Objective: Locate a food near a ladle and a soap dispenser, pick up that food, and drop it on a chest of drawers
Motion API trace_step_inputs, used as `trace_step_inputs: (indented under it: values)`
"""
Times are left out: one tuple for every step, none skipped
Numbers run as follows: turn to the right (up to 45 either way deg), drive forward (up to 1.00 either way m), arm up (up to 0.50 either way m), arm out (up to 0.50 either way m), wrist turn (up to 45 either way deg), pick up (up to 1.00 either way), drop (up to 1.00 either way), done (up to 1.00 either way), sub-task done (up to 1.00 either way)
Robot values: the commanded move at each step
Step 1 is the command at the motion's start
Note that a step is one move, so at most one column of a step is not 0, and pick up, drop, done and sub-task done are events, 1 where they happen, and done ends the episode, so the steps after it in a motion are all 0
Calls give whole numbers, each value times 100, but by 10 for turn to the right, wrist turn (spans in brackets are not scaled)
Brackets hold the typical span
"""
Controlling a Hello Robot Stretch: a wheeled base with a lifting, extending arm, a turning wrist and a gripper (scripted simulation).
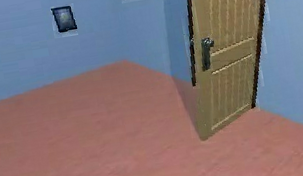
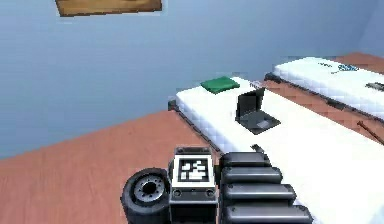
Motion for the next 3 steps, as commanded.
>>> trace_step_inputs:
  values:
    - [0, 100, 0, 0, 0, 0, 0, 0, 0]
    - [0, 95, 0, 0, 0, 0, 0, 0, 0]
    - [450, 0, 0, 0, 0, 0, 0, 0, 0]
